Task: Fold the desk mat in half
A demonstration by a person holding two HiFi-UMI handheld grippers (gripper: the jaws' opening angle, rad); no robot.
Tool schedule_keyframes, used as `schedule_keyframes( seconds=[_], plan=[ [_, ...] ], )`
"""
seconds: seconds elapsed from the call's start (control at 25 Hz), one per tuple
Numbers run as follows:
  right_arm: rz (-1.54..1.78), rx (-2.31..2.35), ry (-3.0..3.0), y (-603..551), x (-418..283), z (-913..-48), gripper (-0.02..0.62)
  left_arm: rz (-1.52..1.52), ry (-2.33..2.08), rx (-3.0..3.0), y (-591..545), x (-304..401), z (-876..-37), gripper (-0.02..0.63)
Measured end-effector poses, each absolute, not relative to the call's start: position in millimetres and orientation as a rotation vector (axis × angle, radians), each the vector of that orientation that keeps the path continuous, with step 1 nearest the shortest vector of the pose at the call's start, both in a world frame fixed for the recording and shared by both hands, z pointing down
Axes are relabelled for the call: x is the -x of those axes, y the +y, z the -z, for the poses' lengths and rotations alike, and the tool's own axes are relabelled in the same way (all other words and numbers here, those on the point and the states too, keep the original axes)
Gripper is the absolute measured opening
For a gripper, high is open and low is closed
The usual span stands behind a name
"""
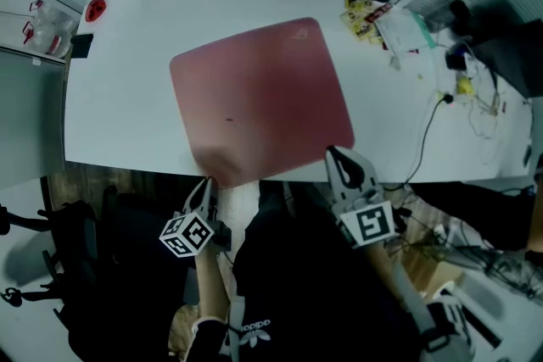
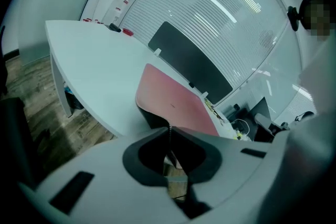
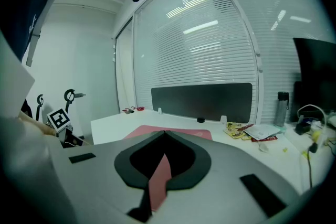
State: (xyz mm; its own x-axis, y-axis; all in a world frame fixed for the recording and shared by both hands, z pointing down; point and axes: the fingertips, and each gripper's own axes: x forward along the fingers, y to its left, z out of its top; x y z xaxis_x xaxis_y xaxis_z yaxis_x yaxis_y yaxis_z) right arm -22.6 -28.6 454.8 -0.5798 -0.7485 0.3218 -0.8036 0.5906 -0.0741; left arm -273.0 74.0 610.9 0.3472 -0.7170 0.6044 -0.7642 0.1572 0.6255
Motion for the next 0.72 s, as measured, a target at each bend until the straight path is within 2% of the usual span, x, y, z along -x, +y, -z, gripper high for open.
schedule_keyframes(
  seconds=[0.72],
  plan=[
    [-0.304,-1.325,-2.559,-34,8,-449,-0.002,0.028,-1.346,-1.691,16,242,-575,0.020]
  ],
)
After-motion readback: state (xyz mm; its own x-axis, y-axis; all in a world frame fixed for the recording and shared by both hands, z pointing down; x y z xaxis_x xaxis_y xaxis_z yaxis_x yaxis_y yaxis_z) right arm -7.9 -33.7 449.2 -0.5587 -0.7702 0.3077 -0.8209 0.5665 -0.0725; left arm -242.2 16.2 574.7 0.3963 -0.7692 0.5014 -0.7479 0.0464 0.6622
